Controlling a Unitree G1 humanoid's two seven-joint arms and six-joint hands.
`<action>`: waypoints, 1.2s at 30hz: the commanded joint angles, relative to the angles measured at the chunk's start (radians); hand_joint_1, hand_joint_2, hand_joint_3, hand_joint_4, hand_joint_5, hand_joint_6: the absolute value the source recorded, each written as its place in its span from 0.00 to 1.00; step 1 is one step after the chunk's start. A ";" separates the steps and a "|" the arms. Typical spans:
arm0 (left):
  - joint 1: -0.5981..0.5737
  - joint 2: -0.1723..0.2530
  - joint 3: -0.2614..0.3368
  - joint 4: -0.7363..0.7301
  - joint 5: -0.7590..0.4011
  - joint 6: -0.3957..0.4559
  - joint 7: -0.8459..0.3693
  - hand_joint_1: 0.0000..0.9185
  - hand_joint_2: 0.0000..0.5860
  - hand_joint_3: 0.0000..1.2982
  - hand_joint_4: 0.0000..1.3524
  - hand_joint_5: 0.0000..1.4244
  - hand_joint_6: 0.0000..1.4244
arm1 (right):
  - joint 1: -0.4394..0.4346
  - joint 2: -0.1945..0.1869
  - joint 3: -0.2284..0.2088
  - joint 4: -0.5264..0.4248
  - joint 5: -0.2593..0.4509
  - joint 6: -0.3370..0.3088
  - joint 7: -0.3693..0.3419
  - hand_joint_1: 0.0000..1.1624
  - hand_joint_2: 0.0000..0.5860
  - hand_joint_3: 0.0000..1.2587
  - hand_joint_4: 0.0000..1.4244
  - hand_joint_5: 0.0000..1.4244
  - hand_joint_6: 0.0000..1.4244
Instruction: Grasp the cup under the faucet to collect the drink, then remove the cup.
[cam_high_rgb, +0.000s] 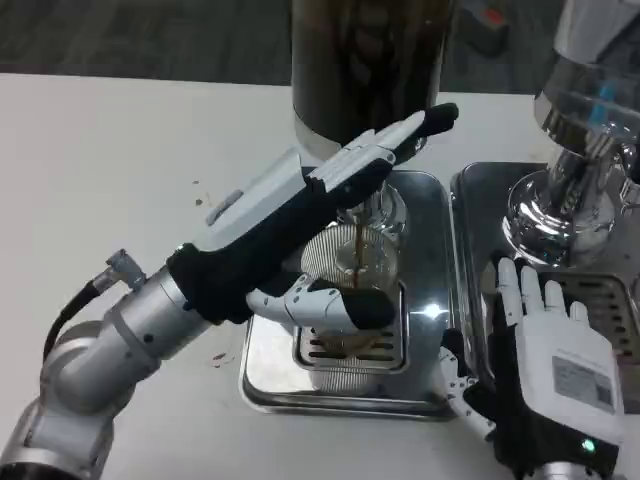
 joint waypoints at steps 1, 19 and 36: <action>-0.001 0.018 -0.030 -0.001 0.051 -0.028 0.003 0.00 0.15 0.00 0.00 0.02 0.00 | -0.004 0.006 -0.015 0.002 0.065 -0.038 -0.029 0.39 0.81 0.00 0.00 0.00 0.00; -0.007 0.037 -0.055 0.014 0.075 -0.029 0.073 0.00 0.17 0.00 0.00 0.02 0.00 | -0.072 -0.050 -0.196 0.139 0.735 -0.468 0.118 0.52 0.45 0.00 0.00 0.00 0.10; -0.012 0.042 -0.052 0.023 0.069 -0.019 0.085 0.00 0.17 0.01 0.00 0.02 0.00 | -0.192 -0.027 -0.197 0.259 0.839 -0.506 0.185 0.62 0.31 0.00 0.00 0.00 0.07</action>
